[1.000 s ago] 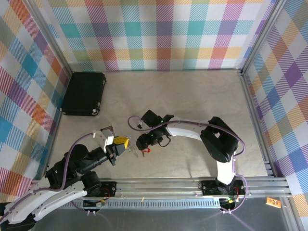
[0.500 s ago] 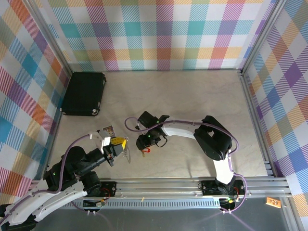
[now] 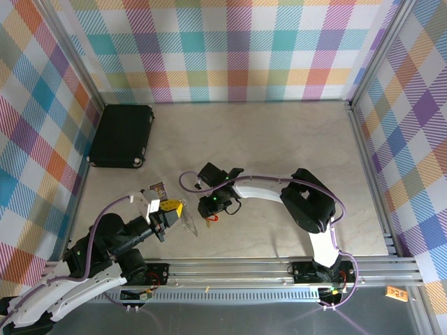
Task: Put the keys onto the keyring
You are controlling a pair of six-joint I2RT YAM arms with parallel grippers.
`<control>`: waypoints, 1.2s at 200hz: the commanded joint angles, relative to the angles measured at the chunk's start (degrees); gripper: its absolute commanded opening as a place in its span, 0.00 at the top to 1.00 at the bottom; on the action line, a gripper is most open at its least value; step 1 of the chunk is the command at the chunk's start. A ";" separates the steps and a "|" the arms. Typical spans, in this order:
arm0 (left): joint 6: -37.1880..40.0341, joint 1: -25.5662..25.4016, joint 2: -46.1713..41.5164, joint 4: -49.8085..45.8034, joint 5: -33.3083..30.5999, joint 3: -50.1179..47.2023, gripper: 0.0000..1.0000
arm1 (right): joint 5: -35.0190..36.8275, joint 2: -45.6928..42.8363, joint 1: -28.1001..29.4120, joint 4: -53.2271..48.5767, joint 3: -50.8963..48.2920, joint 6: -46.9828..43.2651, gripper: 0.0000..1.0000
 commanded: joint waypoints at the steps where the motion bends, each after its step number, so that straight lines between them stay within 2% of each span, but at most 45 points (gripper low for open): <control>1: -0.56 -0.31 -0.96 0.75 0.37 -0.18 1.00 | 0.41 1.49 0.45 -1.21 1.97 0.76 0.68; 104: -0.56 -0.26 -1.31 0.94 0.05 -0.42 1.00 | 2.25 1.15 0.50 -1.18 1.53 0.58 0.81; 240: -0.56 -0.31 -1.31 1.17 0.26 -0.42 1.00 | 6.07 -5.39 0.48 0.20 -4.47 1.09 0.92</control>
